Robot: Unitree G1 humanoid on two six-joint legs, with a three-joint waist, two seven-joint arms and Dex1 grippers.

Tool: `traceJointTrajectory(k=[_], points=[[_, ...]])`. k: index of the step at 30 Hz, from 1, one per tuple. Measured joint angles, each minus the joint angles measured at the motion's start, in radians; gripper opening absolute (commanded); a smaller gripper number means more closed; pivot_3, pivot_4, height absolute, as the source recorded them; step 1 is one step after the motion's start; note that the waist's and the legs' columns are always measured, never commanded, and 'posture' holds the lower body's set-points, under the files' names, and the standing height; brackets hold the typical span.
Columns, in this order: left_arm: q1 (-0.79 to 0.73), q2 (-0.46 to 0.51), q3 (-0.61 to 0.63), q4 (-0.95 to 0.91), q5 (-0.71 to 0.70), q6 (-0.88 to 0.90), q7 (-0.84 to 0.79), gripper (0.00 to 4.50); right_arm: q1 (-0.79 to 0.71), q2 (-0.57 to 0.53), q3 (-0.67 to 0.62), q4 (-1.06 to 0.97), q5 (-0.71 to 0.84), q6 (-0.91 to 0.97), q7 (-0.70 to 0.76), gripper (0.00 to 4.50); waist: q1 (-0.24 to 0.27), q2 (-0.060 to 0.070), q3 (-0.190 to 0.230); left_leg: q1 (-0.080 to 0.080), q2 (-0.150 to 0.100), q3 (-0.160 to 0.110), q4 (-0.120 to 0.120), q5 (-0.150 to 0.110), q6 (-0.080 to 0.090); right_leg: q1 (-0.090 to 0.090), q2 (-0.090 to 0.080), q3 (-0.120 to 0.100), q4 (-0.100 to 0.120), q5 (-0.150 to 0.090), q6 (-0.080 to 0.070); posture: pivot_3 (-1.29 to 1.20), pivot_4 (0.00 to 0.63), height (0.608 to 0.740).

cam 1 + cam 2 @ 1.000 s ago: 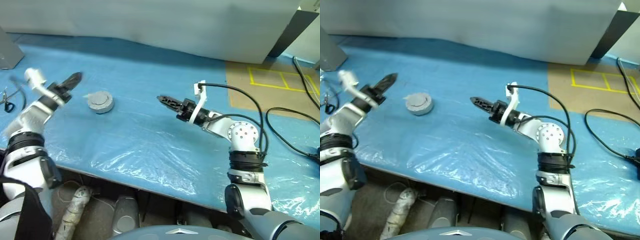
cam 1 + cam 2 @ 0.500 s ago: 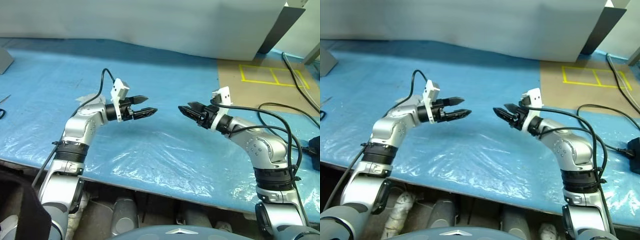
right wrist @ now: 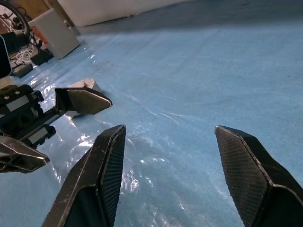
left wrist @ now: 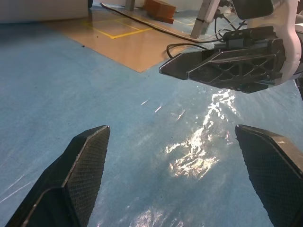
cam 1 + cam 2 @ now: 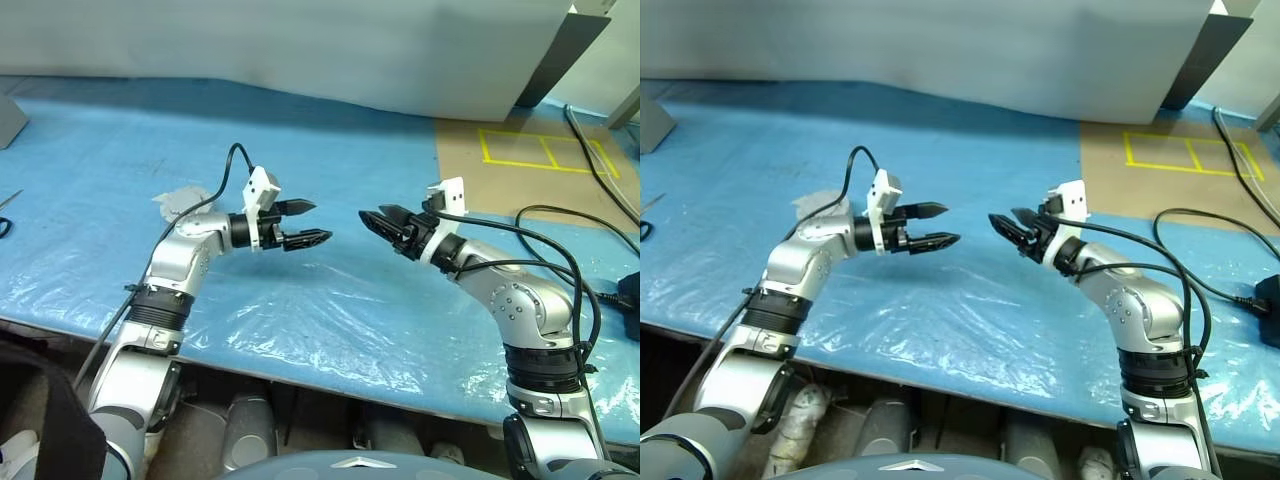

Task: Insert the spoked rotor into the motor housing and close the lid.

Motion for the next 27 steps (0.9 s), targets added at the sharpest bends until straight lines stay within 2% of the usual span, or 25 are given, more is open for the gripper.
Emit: traceJointTrajectory(k=[27], points=[[0.03,0.001,0.002,0.002,0.038,-0.044,0.005,4.46,-0.028,0.025,0.03,0.023,-0.031,-0.004,0.041,3.13,0.0,0.0,0.0,0.0,0.0,0.0,0.0,0.0,0.0,0.0,0.0,0.0,0.0,0.0,0.0,0.0,0.15,0.74]])
